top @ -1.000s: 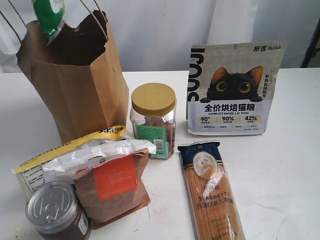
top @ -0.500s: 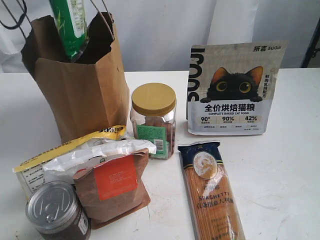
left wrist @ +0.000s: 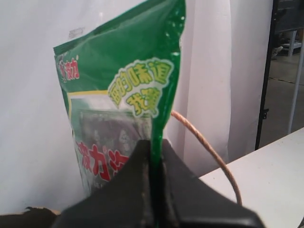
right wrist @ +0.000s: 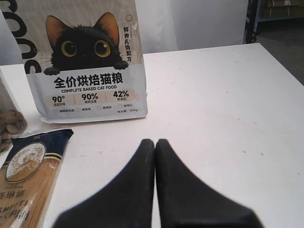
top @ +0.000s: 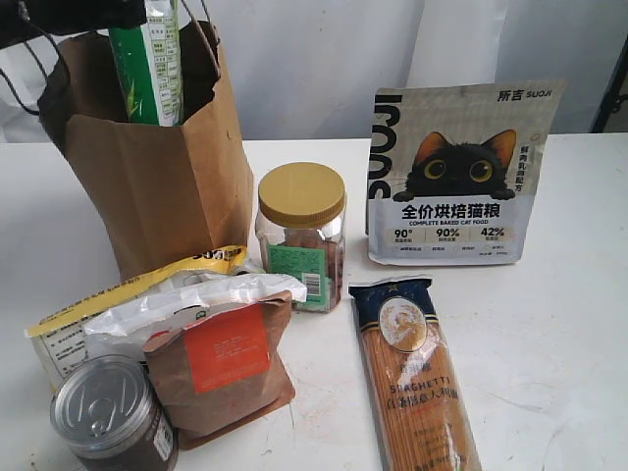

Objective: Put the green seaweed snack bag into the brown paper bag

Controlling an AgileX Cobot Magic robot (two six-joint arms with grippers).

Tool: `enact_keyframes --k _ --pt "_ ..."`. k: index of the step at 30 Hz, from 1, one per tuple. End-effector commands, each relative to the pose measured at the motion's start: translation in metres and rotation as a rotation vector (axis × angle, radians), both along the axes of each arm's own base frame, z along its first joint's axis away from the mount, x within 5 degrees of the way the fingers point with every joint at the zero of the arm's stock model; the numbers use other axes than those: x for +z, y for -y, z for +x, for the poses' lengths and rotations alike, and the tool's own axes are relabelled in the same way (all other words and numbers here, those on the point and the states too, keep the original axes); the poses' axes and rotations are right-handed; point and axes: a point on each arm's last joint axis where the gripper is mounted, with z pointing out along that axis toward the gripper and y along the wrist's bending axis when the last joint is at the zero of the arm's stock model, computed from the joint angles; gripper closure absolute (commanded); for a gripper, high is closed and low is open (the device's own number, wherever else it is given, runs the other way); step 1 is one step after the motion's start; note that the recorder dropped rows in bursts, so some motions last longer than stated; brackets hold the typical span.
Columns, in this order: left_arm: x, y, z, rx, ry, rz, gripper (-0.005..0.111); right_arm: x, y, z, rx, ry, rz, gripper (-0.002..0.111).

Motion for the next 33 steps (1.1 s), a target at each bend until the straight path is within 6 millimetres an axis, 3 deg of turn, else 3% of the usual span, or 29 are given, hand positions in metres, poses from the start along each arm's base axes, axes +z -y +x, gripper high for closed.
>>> enact_keyframes --k 1,5,9,16,20,26,29,33 --pt "-0.002 -0.001 -0.002 -0.006 -0.007 -0.016 0.106 0.000 0.000 0.000 -0.004 0.004 -0.001 0.108" --pt "-0.002 -0.001 -0.002 -0.007 -0.006 -0.017 0.100 0.000 0.000 0.000 -0.004 0.004 -0.001 0.108" --pt "-0.001 -0.001 -0.003 -0.007 -0.004 -0.017 0.082 0.000 0.000 0.000 -0.004 0.004 -0.001 0.108" --pt "0.009 0.002 -0.010 -0.049 0.044 -0.016 0.082 0.000 0.000 0.000 -0.004 0.004 -0.001 0.108" --pt "0.025 0.001 -0.021 -0.065 0.095 -0.021 0.076 0.000 0.000 0.000 -0.004 0.004 -0.001 0.108" --pt "0.054 -0.010 -0.043 0.020 0.112 -0.078 0.046 0.000 0.000 0.000 -0.004 0.004 -0.001 0.108" --pt "0.064 -0.017 -0.057 0.073 0.102 -0.084 0.046 0.000 0.000 0.000 -0.004 0.004 -0.001 0.108" --pt "0.079 -0.025 -0.076 0.116 0.111 -0.089 0.062 0.000 0.000 0.000 -0.004 0.004 -0.001 0.108"
